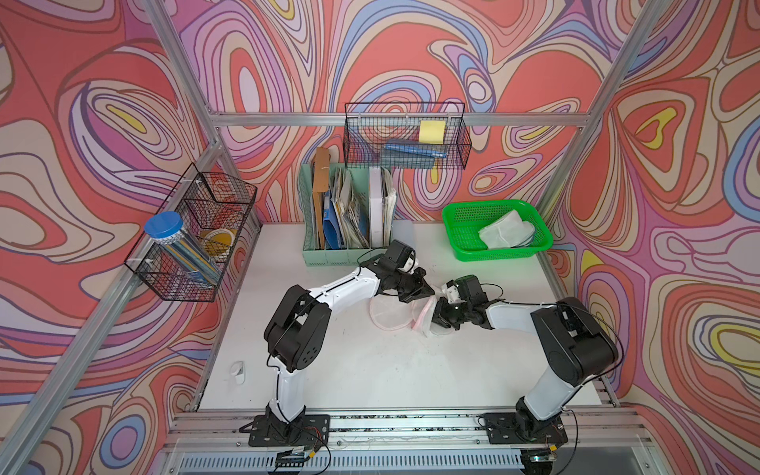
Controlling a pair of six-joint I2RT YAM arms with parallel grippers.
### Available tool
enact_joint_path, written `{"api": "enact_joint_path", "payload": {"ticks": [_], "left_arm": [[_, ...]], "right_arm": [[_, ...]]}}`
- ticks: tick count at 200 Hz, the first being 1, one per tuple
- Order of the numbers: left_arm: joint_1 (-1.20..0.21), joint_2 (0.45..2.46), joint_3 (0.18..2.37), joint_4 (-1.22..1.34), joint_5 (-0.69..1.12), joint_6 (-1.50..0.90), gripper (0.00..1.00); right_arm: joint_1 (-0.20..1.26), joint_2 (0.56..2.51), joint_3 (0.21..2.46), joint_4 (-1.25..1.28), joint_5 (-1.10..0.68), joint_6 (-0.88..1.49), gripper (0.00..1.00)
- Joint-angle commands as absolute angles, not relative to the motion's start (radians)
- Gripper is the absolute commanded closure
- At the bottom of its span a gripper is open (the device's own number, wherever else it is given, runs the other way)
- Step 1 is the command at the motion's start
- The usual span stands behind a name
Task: Turn the laundry bag inside out
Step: Turn over the laundry bag at the center of the board.
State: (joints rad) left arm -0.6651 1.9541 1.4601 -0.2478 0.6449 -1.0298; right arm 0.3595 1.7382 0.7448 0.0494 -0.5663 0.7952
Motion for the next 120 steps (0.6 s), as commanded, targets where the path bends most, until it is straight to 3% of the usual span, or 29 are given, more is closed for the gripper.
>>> {"api": "enact_joint_path", "payload": {"ticks": [1,24,69,120], "left_arm": [[-0.681,1.983,1.482,-0.218,0.66,-1.042,1.0],[-0.682,1.974,1.477,-0.241,0.636,-1.039,1.0],[-0.682,1.964,1.474,-0.287,0.608,-1.032,1.0],[-0.682,1.964,1.475,-0.281,0.605,-1.04,1.0]], "right_arm": [[0.364,1.765,0.774,0.039,-0.572,0.766,0.78],[0.362,1.726,0.799,-0.039,-0.538,0.719,0.74],[0.353,1.546,0.833,-0.288,-0.346,0.62,0.4],[0.351,1.342,0.785,-0.409,-0.232,0.587,0.34]]}}
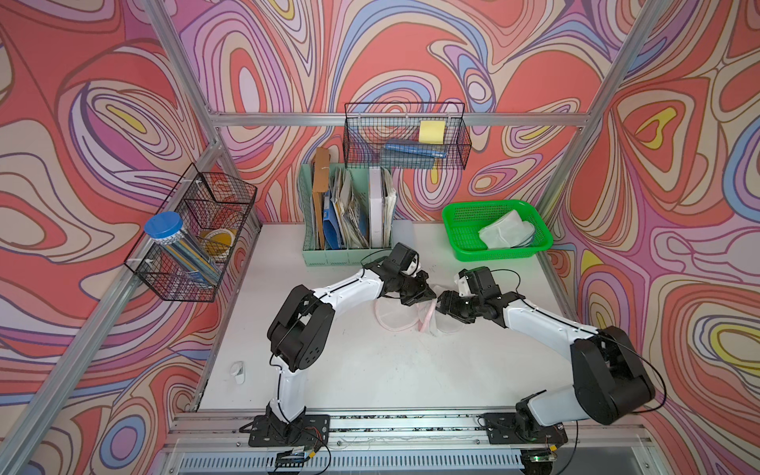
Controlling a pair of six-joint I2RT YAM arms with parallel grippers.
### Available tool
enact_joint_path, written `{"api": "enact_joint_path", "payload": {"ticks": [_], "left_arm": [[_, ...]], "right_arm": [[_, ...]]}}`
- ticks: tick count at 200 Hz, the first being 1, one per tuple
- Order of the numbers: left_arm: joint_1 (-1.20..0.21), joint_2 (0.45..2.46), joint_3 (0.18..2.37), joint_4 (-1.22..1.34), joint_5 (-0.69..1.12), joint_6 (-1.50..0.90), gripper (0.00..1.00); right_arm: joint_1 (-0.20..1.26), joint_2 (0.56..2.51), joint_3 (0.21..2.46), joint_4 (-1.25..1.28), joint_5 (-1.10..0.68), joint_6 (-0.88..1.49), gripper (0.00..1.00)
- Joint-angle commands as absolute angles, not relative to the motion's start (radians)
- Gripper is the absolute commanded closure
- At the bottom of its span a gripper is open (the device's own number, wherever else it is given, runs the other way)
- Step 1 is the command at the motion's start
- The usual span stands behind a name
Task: Turn the laundry bag inside out
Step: Turn over the laundry bag at the center of the board.
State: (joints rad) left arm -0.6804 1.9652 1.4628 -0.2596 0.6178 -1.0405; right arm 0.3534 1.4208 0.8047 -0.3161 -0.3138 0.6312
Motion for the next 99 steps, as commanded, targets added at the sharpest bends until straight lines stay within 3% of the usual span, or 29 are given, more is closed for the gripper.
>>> {"api": "enact_joint_path", "payload": {"ticks": [1,41,99], "left_arm": [[-0.683,1.965,1.474,-0.281,0.606,-1.041,1.0],[-0.683,1.979,1.476,-0.272,0.601,-1.076,1.0],[-0.688,1.99,1.485,-0.272,0.594,-1.094,1.0]], "right_arm": [[0.351,1.339,0.785,-0.409,-0.233,0.587,0.34],[0.389,1.234,0.788,-0.388,-0.281,0.595,0.41],[0.492,1.346,0.826,-0.307,-0.287,0.623,0.44]]}}
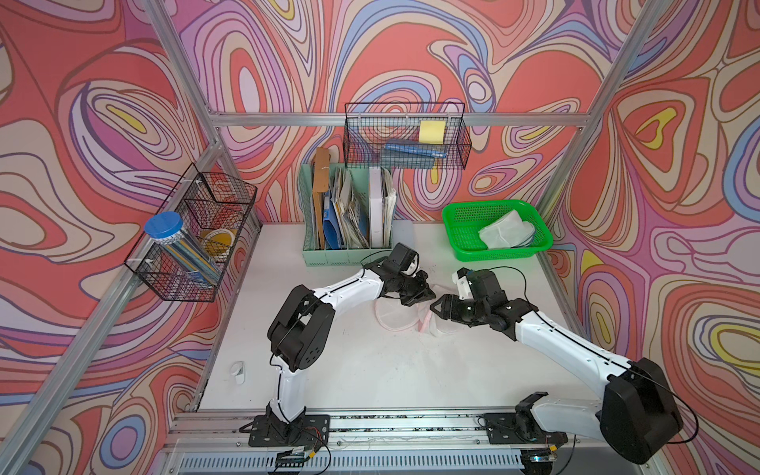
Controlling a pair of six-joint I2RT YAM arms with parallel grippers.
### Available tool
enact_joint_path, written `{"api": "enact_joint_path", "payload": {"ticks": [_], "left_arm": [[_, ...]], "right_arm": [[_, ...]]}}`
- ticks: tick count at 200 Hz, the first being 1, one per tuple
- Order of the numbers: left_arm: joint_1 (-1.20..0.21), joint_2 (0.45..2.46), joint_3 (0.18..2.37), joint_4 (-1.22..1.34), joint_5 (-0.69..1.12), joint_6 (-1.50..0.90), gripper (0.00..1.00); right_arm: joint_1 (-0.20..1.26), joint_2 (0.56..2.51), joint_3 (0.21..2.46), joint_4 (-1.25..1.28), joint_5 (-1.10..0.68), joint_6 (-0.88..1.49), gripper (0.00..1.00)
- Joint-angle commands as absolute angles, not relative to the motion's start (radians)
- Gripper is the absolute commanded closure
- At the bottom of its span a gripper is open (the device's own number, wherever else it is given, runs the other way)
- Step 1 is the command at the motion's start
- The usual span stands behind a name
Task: Turn the laundry bag inside out
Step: Turn over the laundry bag at the center of the board.
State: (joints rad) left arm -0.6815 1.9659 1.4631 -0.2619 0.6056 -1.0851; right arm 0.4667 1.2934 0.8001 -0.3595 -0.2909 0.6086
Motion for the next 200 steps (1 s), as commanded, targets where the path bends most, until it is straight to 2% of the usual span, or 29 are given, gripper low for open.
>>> {"api": "enact_joint_path", "payload": {"ticks": [1,20,26,40,48,55,65,89,104,152,200], "left_arm": [[-0.688,1.99,1.485,-0.272,0.595,-1.095,1.0],[-0.69,1.992,1.483,-0.271,0.595,-1.098,1.0],[-0.692,1.991,1.483,-0.272,0.594,-1.098,1.0],[-0.693,1.993,1.482,-0.272,0.594,-1.099,1.0],[-0.692,1.991,1.479,-0.272,0.593,-1.096,0.99],[-0.692,1.987,1.478,-0.272,0.589,-1.088,0.94],[-0.69,1.977,1.479,-0.285,0.578,-1.07,0.81],[-0.669,1.932,1.452,-0.312,0.561,-1.035,0.68],[-0.647,1.886,1.411,-0.313,0.557,-1.02,0.63],[-0.617,1.731,1.2,-0.219,0.523,-1.01,0.65],[-0.623,1.777,1.095,-0.062,0.569,-1.067,0.72]], "right_arm": [[0.493,1.348,0.827,-0.305,-0.287,0.625,0.44],[0.494,1.389,0.848,-0.278,-0.278,0.635,0.46],[0.496,1.403,0.858,-0.275,-0.275,0.634,0.5],[0.495,1.437,0.887,-0.303,-0.248,0.633,0.77],[0.496,1.444,0.892,-0.318,-0.238,0.628,0.86],[0.495,1.444,0.889,-0.328,-0.23,0.625,0.93],[0.494,1.432,0.874,-0.334,-0.222,0.629,0.99],[0.495,1.409,0.85,-0.333,-0.213,0.631,1.0],[0.495,1.413,0.848,-0.335,-0.211,0.633,1.0],[0.493,1.41,0.842,-0.319,-0.201,0.653,1.0],[0.492,1.398,0.838,-0.317,-0.199,0.66,1.0]]}}
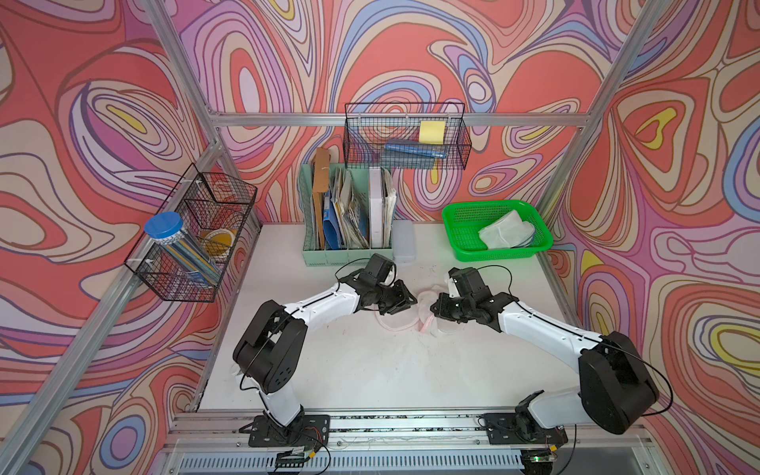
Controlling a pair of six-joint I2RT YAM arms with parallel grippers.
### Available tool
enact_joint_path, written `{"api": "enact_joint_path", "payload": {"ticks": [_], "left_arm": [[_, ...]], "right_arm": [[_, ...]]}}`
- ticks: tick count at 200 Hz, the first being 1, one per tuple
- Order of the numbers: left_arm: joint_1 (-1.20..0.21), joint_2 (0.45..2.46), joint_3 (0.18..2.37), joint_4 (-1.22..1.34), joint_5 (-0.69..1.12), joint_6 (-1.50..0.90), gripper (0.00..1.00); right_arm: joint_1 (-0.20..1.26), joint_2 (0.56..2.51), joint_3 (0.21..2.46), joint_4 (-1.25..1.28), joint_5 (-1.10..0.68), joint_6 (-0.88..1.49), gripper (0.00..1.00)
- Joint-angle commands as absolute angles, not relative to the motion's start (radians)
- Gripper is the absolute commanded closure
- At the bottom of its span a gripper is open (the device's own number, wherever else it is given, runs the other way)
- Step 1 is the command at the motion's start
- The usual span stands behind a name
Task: Turn the laundry bag inside out
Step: Turn over the laundry bag at the center of the board.
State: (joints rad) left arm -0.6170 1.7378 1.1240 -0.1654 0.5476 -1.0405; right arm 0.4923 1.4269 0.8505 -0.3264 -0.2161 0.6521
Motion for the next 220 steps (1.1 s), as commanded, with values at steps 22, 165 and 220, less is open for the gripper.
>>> {"api": "enact_joint_path", "payload": {"ticks": [22,165,220], "left_arm": [[-0.634,1.826,1.092,0.0,0.587,-1.097,0.74],[-0.67,1.988,1.114,0.213,0.613,-1.19,0.7],[-0.674,1.984,1.102,0.269,0.584,-1.227,1.0]], "right_arm": [[0.491,1.39,0.832,-0.316,-0.201,0.66,1.0],[0.491,1.377,0.83,-0.318,-0.213,0.661,1.0],[0.49,1.366,0.832,-0.328,-0.203,0.662,1.0]]}}
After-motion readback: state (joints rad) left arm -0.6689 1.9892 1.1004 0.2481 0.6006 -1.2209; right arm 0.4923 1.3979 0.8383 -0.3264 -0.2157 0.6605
